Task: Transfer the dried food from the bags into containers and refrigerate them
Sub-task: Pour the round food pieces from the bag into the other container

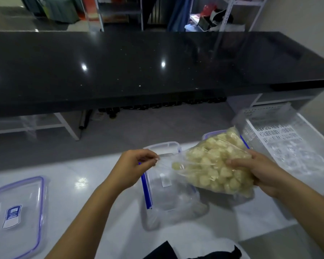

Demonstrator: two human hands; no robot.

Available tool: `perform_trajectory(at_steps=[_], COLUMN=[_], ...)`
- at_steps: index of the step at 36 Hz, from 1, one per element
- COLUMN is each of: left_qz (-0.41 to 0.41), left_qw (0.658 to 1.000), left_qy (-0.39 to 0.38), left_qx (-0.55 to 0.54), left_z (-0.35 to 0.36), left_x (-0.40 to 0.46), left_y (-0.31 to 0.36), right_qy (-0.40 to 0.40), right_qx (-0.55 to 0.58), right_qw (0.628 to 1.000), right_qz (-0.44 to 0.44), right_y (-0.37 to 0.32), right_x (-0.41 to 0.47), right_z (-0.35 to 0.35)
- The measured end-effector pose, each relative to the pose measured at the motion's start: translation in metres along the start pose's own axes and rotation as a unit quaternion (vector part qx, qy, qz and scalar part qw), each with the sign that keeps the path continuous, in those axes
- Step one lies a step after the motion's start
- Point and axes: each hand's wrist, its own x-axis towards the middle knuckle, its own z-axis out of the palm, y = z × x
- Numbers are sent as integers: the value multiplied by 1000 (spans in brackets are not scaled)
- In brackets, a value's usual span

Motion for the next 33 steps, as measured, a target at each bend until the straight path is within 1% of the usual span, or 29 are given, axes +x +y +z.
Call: perform_trajectory(at_steps=[5,8,10,15,19,22,26,29,33], left_qz=[2,-11,-5,34,57,25,-38,-46,-31], left_qw=[1000,999,998,993,983,985,984,980,973], left_qy=[18,25,32,66,120,127,113,121,144], left_qx=[-20,-39,-58,-90,-124,-116,-133,-151,-176], left_z=[0,3,3,-1,-6,-7,4,9,7], left_x=[-9,-11,-11,-11,-18,-22,-25,-28,-30], left_y=[-5,-6,-4,6,8,0,-15,-19,-17], right_qy=[-7,-13,-10,1,-8,-14,3,-4,-23], right_qx=[-14,-7,2,10,36,23,-12,6,17], right_qw=[1000,1000,1000,999,997,997,999,999,998], right_qz=[3,8,7,-32,-70,-76,-48,-43,-60], right_y=[-1,0,-1,-14,-27,-29,-19,-17,-21], right_x=[0,2,4,3,-2,-3,0,2,4], right_z=[-4,-7,-8,-7,-8,-2,12,12,9])
